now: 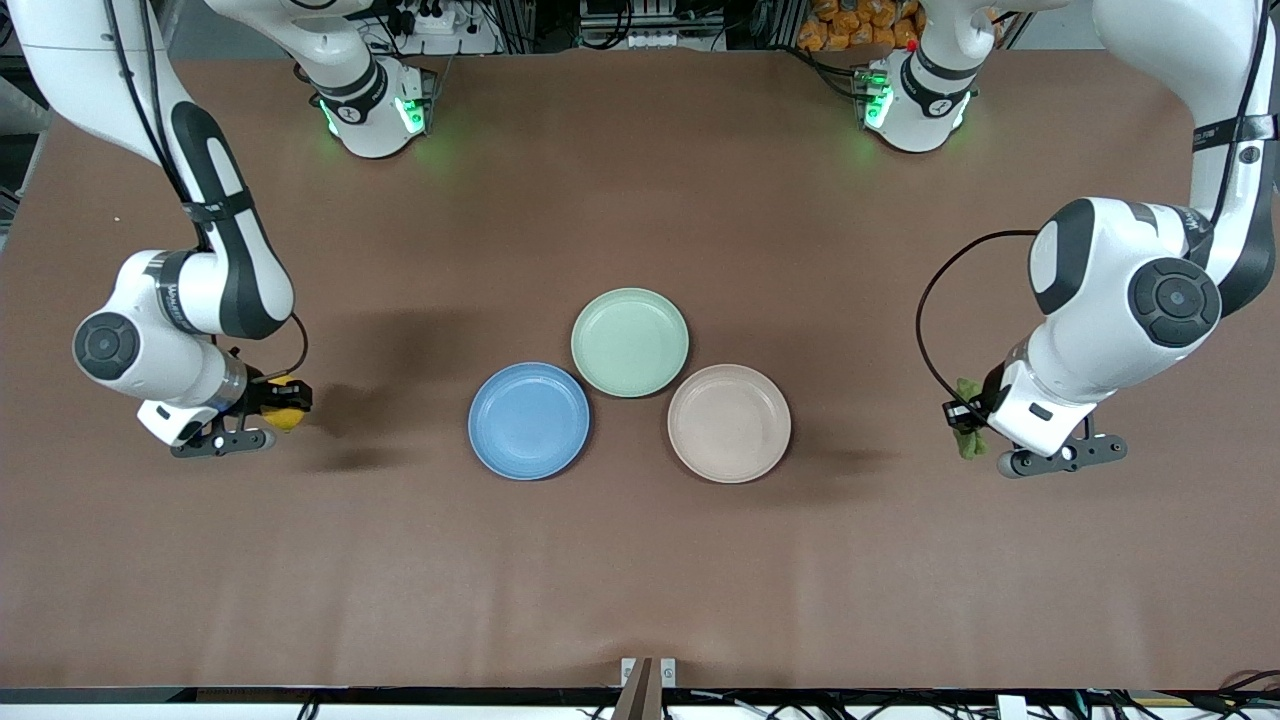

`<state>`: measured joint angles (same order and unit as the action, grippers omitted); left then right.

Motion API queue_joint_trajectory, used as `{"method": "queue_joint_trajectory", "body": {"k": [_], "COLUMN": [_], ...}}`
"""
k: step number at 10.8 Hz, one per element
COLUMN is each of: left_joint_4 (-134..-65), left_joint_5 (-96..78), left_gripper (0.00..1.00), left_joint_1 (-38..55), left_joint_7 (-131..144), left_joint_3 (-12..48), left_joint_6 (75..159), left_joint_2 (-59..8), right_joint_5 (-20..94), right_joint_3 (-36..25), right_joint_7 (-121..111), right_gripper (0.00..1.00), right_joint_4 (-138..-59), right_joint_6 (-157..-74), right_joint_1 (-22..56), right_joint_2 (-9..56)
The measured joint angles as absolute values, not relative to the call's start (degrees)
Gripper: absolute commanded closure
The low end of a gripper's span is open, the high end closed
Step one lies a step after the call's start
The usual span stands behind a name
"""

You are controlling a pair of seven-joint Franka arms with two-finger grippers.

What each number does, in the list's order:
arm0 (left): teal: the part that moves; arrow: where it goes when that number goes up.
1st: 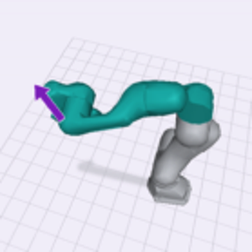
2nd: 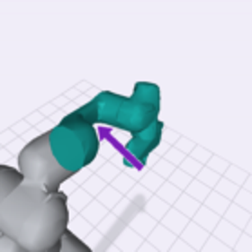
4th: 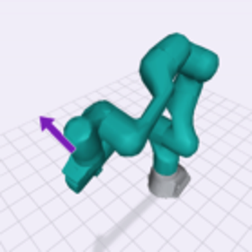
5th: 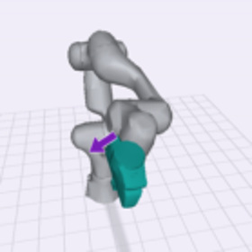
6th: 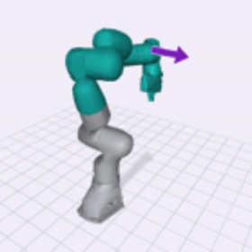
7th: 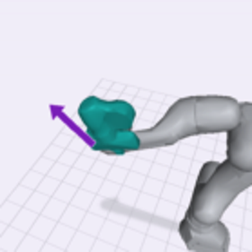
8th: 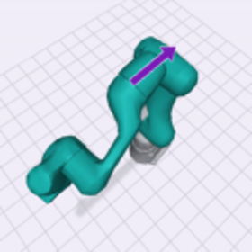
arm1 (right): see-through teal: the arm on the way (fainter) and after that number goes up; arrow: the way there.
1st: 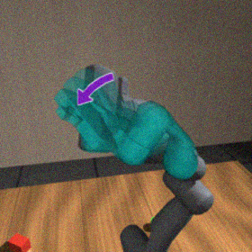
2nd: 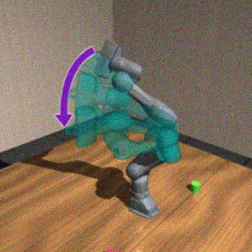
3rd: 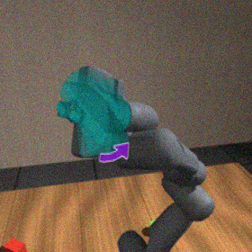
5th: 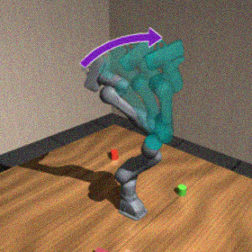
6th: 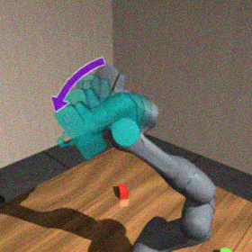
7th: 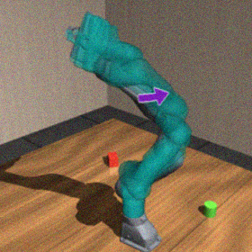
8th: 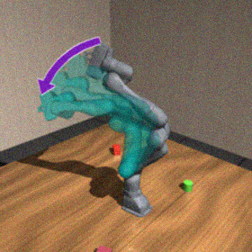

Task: Pick lemon and lettuce from blue and beige plates
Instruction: 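Lift the lemon off the blue plate while the left gripper lifts the lettuce, then lower the lemon onto the table while the left gripper lowers the lettuce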

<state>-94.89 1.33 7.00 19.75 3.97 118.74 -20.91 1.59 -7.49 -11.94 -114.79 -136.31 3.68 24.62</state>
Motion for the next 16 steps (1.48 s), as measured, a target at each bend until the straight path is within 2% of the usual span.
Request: {"method": "queue_joint_trajectory", "body": {"k": [5,6,7,8,9,10,11,14,16], "left_joint_4": [-94.9,-94.9,-94.9,-94.9,-94.9,-94.9,-94.9,-95.1,-97.2], "left_joint_5": [1.3,1.3,1.3,1.3,1.3,1.3,1.3,1.3,1.3], "left_gripper": [1.00,0.91,0.27,0.00,0.00,0.00,0.00,0.00,0.00], "left_joint_1": [6.0,5.7,5.6,5.6,5.6,5.6,5.6,4.3,4.1], "left_joint_7": [16.8,16.5,16.2,16.0,15.9,15.9,15.9,14.6,14.6], "left_joint_3": [3.9,3.9,3.9,3.9,3.9,3.9,3.9,3.9,4.0], "left_joint_6": [117.6,117.4,117.3,117.1,117.0,117.0,117.0,116.5,116.4], "left_joint_2": [-19.9,-19.7,-19.6,-19.6,-19.6,-19.6,-19.6,-19.0,-17.9], "right_joint_5": [1.6,1.6,1.6,1.6,1.6,1.6,1.6,1.7,1.7], "right_joint_3": [-7.5,-7.5,-7.5,-7.5,-7.5,-7.5,-7.5,-7.4,-7.4], "right_joint_7": [-12.0,-12.0,-12.0,-12.0,-12.0,-12.0,-12.0,-11.9,-11.9], "right_gripper": [0.59,0.59,0.59,0.57,0.48,0.20,0.00,0.00,0.00], "right_joint_4": [-123.2,-123.9,-124.2,-124.3,-124.4,-124.3,-124.4,-124.1,-121.9], "right_joint_6": [-148.6,-149.2,-150.0,-151.5,-152.8,-153.1,-153.2,-152.7,-145.6], "right_joint_1": [3.6,3.6,3.6,3.6,3.6,3.6,3.6,3.6,3.6], "right_joint_2": [24.6,24.7,24.8,25.4,26.3,26.4,26.5,26.3,24.2]}}
